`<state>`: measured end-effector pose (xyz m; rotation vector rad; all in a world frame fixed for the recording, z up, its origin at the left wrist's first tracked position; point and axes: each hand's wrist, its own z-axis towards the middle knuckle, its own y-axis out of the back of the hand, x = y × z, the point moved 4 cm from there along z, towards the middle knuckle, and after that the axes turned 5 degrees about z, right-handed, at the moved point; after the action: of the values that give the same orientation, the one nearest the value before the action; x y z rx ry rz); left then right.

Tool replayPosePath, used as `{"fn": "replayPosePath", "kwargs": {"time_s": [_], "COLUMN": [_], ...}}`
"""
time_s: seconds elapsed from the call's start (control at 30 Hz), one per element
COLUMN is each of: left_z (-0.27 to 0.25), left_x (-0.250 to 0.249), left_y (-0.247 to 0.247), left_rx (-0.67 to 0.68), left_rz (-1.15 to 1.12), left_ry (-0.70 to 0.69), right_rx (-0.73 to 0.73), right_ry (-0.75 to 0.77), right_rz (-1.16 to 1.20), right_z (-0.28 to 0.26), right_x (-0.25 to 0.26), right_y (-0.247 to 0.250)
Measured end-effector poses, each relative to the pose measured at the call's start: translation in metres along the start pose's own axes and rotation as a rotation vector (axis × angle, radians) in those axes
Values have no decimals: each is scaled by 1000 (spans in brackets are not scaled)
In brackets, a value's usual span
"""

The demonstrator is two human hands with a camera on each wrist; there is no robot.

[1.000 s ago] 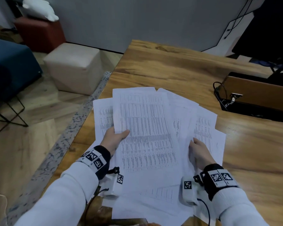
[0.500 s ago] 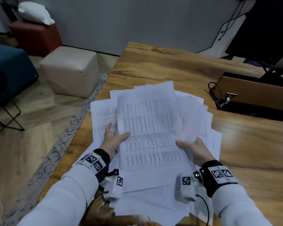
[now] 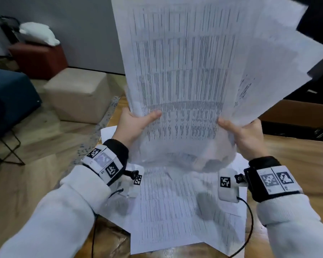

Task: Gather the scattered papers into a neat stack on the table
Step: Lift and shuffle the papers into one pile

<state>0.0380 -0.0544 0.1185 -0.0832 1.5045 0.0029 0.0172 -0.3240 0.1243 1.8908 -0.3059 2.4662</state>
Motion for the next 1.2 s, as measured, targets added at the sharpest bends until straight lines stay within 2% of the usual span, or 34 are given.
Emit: {"fn": "replayPosePath", "kwargs": {"time_s": [0.17, 0.33, 0.47, 0.63, 0.8, 0.87, 0.97, 1.07, 1.2], "left_z": [5, 6, 13, 14, 17, 15, 13, 18, 22], "left_x": [-5, -10, -19, -25, -28, -27, -32, -49, -63], "left_y": [-1, -4, -1, -14, 5, 9, -3, -7, -3], "left_rx": [-64, -45, -26, 28, -105, -73, 4, 3, 36], "left_rz": [-4, -31, -115, -14, -150, -127, -24, -42, -135], "left_ry": [-62, -119, -108, -162, -221, -209, -188, -251, -364], "right_rx": [27, 60, 78, 88, 59, 62, 90, 103, 80], "right_ry": [12, 5, 24, 87, 48, 13, 51, 76, -30], "right_rz": [-35, 1, 48, 0, 20, 21, 6, 55, 57], "right_z": [11, 13, 16, 28, 34, 31, 30, 32, 28], "right_x": [-5, -10, 0, 14, 6, -2, 0, 6, -14], "right_y": [4, 7, 4, -3, 7, 10, -3, -8, 2]}}
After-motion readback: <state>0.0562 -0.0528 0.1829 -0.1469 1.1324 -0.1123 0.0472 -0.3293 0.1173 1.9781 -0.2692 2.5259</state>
